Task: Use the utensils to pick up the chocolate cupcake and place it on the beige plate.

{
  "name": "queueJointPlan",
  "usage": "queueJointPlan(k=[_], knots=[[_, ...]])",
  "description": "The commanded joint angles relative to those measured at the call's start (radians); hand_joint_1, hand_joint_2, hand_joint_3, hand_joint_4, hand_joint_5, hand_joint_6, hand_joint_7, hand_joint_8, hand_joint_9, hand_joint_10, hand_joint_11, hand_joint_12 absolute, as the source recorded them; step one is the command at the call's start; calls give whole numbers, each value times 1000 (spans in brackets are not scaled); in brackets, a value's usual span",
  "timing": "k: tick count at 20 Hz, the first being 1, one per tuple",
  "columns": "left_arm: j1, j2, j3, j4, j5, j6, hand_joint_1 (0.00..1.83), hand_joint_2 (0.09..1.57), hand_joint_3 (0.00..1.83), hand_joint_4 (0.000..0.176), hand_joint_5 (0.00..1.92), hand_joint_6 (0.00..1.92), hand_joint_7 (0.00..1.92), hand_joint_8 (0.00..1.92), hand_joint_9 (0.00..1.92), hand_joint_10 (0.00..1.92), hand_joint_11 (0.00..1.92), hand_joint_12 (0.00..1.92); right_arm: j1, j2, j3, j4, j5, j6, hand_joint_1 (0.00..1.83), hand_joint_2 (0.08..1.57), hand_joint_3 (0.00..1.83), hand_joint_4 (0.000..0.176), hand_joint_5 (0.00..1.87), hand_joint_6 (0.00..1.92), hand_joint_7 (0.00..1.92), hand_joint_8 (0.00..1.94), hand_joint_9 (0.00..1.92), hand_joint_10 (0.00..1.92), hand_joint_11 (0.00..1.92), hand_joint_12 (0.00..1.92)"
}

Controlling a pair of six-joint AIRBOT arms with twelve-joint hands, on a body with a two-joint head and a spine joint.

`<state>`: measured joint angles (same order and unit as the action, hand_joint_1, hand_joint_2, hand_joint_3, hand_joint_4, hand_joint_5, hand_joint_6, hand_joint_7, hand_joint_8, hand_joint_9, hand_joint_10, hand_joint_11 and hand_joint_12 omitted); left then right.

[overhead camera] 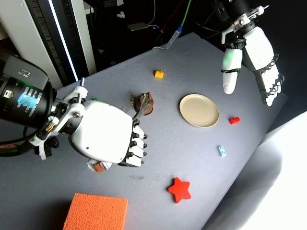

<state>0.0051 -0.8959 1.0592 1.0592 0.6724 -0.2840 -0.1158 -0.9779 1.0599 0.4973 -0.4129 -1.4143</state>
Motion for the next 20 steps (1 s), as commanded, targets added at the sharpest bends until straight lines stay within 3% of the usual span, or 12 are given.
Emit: queueJointPlan(k=[1,5,6,11,14,19,20], knots=[[-9,3,6,59,-19,1,119,1136,0,0,82,3,113,4,82,6,15,14,15,6,-5,27,74,4,1035,1197,0,0,461,826,396,1152,323,1429,333,1747],[-10,2,5,59,-19,1,120,1132,0,0,79,0,106,0,83,2,17,20,11,-4,-14,27,85,22,994,1233,7,0,395,828,332,1181,264,1431,269,1743],[-10,2,6,59,-19,1,140,1133,0,0,79,4,95,3,71,3,5,15,9,-10,-14,27,90,31,1002,1222,0,0,470,739,414,1075,324,1320,283,1659],[-12,1,6,49,-19,1,128,1136,1,0,67,0,92,0,76,2,6,22,-14,-49,-11,27,111,65,981,1233,5,0,517,637,527,898,393,1260,273,1685],[-12,0,8,44,-19,1,116,1138,2,0,73,2,105,3,86,4,13,34,-28,-75,4,27,114,91,997,1239,5,0,520,620,509,945,403,1305,335,1675],[-12,-2,16,44,-16,1,135,1130,1,0,100,0,144,1,135,1,0,146,-36,-109,55,27,90,217,1030,1225,0,0,544,623,506,958,398,1302,360,1664],[-13,-3,18,42,-16,1,141,1132,0,0,81,0,114,0,110,0,0,121,-37,-111,56,28,90,226,956,1237,0,0,484,695,467,985,372,1284,299,1653]])
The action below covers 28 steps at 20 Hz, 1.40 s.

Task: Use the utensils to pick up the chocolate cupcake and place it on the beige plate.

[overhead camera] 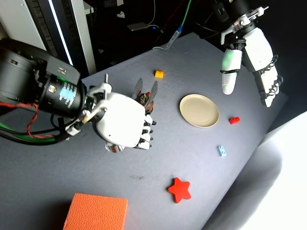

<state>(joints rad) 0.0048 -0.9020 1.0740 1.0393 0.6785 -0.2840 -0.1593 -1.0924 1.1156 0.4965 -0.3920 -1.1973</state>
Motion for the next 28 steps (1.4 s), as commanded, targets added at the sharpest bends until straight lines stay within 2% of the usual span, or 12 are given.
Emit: queueJointPlan(k=[1,3,6,9,11,12,15,16,17,21,23,28], knots=[[-13,2,5,57,-23,1,141,1132,0,0,81,0,114,0,110,0,0,121,7,1,0,28,67,22,956,1237,0,0,484,695,467,985,372,1284,299,1653],[-14,2,4,54,-23,1,159,1127,0,0,94,3,121,2,107,0,0,142,7,-5,0,28,63,30,1006,1184,0,0,533,637,514,908,388,1239,297,1634],[-14,2,2,54,-20,1,170,1129,0,0,104,4,128,3,114,0,0,151,-1,-13,0,28,73,33,989,1222,0,0,506,629,511,893,396,1234,300,1626],[-16,2,3,54,-14,1,165,1129,0,0,97,0,116,0,107,2,0,134,-16,-22,7,28,92,23,888,1268,7,0,397,713,434,934,334,1268,259,1662],[-16,2,1,54,-13,1,162,1126,0,0,105,2,133,3,123,4,0,167,-32,-29,8,23,88,15,969,1218,0,0,469,674,465,912,338,1270,255,1670],[-14,2,1,54,-13,1,153,1127,0,0,108,1,133,1,122,2,0,149,-38,-32,8,12,88,16,878,1258,8,0,427,667,430,895,317,1236,225,1644],[-16,1,9,53,-13,1,125,1137,2,0,87,2,108,0,88,0,0,83,-45,-34,11,-5,109,16,888,1266,4,0,416,632,438,877,325,1221,235,1659],[-17,1,9,53,-13,1,133,1135,0,0,80,0,90,0,69,0,0,68,-47,-37,13,-10,112,15,925,1225,0,0,480,589,497,847,402,1168,322,1596],[-19,1,7,49,-7,1,126,1140,1,0,72,1,81,0,66,0,0,39,-49,-43,18,-15,114,15,948,1221,0,0,489,563,452,863,325,1219,220,1657],[-20,2,3,39,-7,1,146,1134,0,0,77,8,89,7,82,7,22,17,-65,-59,32,-25,123,15,911,1242,1,0,469,589,422,933,329,1223,281,1603],[-20,2,6,39,-7,1,155,1131,0,0,90,8,107,9,99,10,31,26,-67,-63,40,-32,126,15,896,1242,1,0,497,529,480,822,362,1134,236,1566],[-21,2,4,39,-7,1,140,1136,1,0,91,5,104,4,88,3,14,26,-65,-61,40,-32,113,16,889,1254,3,0,488,557,481,811,363,1147,271,1588]])
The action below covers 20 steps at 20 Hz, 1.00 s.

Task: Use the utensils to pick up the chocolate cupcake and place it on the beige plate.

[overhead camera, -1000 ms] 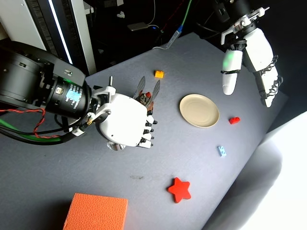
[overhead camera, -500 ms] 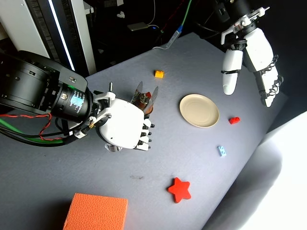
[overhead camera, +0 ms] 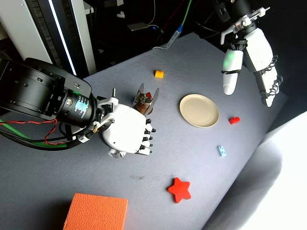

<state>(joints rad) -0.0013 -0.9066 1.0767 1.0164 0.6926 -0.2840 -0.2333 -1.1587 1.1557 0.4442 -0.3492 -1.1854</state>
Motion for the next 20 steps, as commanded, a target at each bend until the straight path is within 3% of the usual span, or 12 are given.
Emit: queueJointPlan(k=[1,9,12,17,19,20], knots=[[-14,7,2,62,-21,1,146,1136,0,0,96,6,106,4,91,3,13,28,12,7,0,21,68,4,943,1229,0,0,514,555,519,803,404,1127,297,1561],[-15,7,0,62,-20,1,138,1141,2,0,79,2,80,1,44,0,0,0,46,25,-12,21,27,38,909,1238,4,0,386,666,426,879,318,1186,199,1579],[-15,7,0,62,-20,1,129,1141,1,0,83,3,95,6,63,7,15,7,64,31,-13,22,5,73,954,1217,0,0,421,640,432,902,319,1215,196,1620],[-15,7,-2,62,-20,1,121,1142,2,0,56,0,61,0,33,0,0,0,69,35,-20,22,4,74,863,1241,10,0,404,590,424,838,312,1165,192,1602],[-15,7,-3,62,-20,1,125,1141,1,0,72,6,79,7,47,6,0,0,69,36,-21,22,4,73,915,1208,0,0,434,561,457,793,334,1125,203,1586],[-15,7,-3,62,-20,1,134,1143,1,0,77,6,84,8,50,6,0,0,69,36,-21,22,4,73,955,1203,0,0,441,537,429,842,309,1196,222,1609]])
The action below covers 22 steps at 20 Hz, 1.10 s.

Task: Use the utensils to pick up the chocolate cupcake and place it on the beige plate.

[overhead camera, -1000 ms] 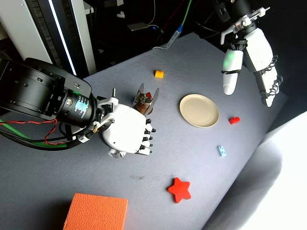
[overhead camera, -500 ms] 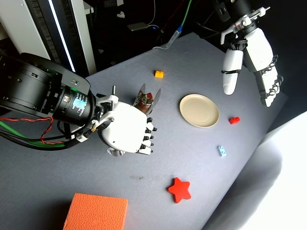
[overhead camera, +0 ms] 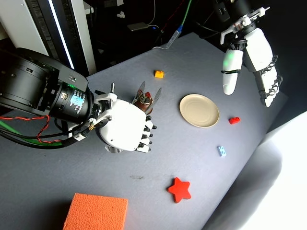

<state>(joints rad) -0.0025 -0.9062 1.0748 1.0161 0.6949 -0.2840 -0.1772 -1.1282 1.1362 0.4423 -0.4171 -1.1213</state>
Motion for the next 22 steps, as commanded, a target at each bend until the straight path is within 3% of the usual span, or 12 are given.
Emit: queueJointPlan(k=[1,3,5,10,15,22], knots=[[-14,7,-1,63,-22,1,133,1142,1,0,76,6,84,7,51,6,2,1,13,6,-2,24,72,9,965,1191,0,0,446,533,430,857,310,1211,228,1615],[-14,7,-1,63,-22,1,109,1150,4,0,56,1,64,1,35,1,0,0,13,6,-2,24,72,9,943,1177,0,0,462,521,467,808,345,1163,261,1614],[-14,7,0,63,-22,1,129,1145,1,0,59,3,68,3,39,3,0,0,9,6,-2,24,72,9,877,1217,5,0,360,567,358,854,231,1198,128,1646],[-14,7,-1,63,-22,1,125,1145,1,0,62,0,71,0,39,0,0,0,7,6,-2,24,77,8,944,1164,0,0,474,459,488,762,338,1174,242,1641],[-14,8,-5,63,-20,1,116,1150,2,0,39,0,52,0,23,0,0,0,6,6,-3,24,77,6,951,1169,0,0,479,436,437,845,247,1254,133,1699],[-13,8,-3,63,-20,2,114,1146,1,0,46,3,58,4,35,4,0,0,6,7,-8,24,73,6,911,1162,0,0,441,409,441,670,289,1046,122,1557]])
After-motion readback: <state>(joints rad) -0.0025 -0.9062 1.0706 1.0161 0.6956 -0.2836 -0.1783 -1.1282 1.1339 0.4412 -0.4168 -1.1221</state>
